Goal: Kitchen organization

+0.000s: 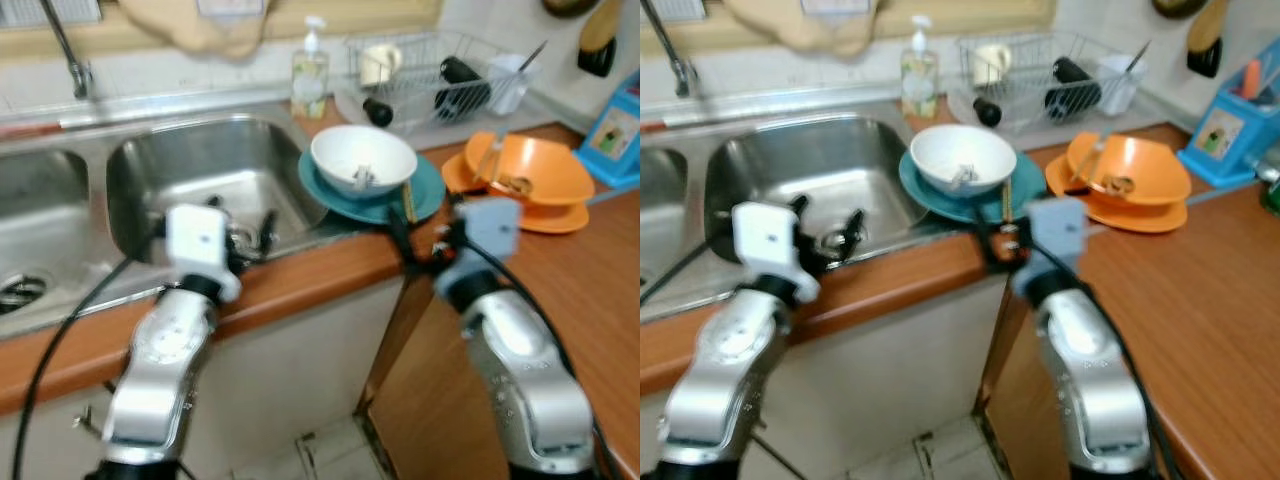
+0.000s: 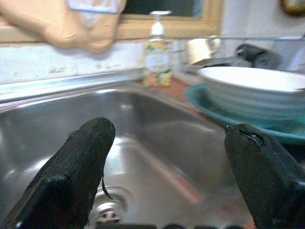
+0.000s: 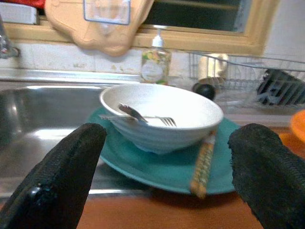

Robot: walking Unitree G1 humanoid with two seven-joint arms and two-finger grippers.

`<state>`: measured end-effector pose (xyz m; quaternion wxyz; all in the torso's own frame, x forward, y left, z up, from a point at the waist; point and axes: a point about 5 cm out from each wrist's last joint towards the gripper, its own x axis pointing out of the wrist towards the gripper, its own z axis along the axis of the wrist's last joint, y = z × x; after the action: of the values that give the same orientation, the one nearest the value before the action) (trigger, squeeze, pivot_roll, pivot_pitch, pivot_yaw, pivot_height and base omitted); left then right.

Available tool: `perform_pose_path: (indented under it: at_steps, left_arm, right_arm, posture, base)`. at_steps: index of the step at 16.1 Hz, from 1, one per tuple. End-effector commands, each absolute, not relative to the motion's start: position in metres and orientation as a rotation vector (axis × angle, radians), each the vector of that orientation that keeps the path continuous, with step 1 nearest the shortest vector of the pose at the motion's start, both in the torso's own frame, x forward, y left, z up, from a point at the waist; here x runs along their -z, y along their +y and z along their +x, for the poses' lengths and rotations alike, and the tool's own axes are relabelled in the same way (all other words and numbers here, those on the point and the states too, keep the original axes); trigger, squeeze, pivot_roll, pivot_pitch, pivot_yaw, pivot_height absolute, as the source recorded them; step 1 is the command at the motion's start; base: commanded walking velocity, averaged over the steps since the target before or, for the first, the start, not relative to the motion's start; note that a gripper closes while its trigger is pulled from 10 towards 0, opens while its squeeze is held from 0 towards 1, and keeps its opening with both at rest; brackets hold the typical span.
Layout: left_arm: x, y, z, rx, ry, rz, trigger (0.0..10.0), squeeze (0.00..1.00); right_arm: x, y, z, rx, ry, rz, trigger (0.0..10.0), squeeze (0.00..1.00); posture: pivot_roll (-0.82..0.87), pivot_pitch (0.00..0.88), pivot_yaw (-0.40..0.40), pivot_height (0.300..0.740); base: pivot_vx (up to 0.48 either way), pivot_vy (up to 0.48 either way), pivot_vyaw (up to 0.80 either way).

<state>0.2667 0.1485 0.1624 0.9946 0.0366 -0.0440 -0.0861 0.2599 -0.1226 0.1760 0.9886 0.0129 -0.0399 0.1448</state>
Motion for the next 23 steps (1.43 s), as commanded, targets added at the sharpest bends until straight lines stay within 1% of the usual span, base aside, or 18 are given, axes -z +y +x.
perform_pose_path:
  at_steps: [1,5,7,11,16,19,23]
  left_arm:
    - [-0.167,0.14,0.268,0.202,-0.103,0.061,10.0,0.0]
    - [-0.168,0.141,0.269,0.203,-0.106,0.065,10.0,0.0]
    - [-0.168,0.141,0.269,0.205,-0.108,0.068,10.0,0.0]
    - [-0.171,0.14,0.269,0.219,-0.126,0.051,10.0,0.0]
    - [-0.17,0.14,0.265,0.323,-0.084,0.061,10.0,0.0]
    - [-0.172,0.145,0.267,0.334,-0.087,0.095,10.0,0.0]
    - [-0.174,0.144,0.267,0.373,-0.093,0.117,10.0,0.0]
  right_arm:
    - [-0.181,-0.13,0.26,-0.271,-0.098,0.018,10.0,0.0]
    - [-0.191,-0.128,0.259,-0.302,-0.159,0.065,10.0,0.0]
    - [-0.195,-0.125,0.258,-0.347,-0.165,0.094,10.0,0.0]
    - [-0.202,-0.121,0.257,-0.417,-0.172,0.123,10.0,0.0]
    - [-0.204,-0.119,0.261,-0.468,-0.118,0.095,10.0,0.0]
    - [-0.205,-0.116,0.267,-0.469,-0.086,0.06,10.0,0.0]
    - [-0.206,-0.112,0.28,-0.432,-0.066,0.028,10.0,0.0]
  posture:
    - [-0.06,0.0,-0.016,0.74]
    - [-0.06,0.0,-0.014,0.74]
    - [-0.06,0.0,-0.013,0.74]
    - [-0.06,0.0,-0.013,0.74]
    - [-0.06,0.0,-0.016,0.74]
    - [-0.06,0.0,-0.013,0.74]
    - [-0.05,0.0,-0.014,0.74]
  base:
    - [0.296,0.0,0.0]
    - [0.293,0.0,0.0]
    - [0.296,0.0,0.0]
    - [0.0,0.0,0.0]
    - [0.0,0.0,0.0]
    - [0.0,0.0,0.0]
    - [0.0,0.0,0.0]
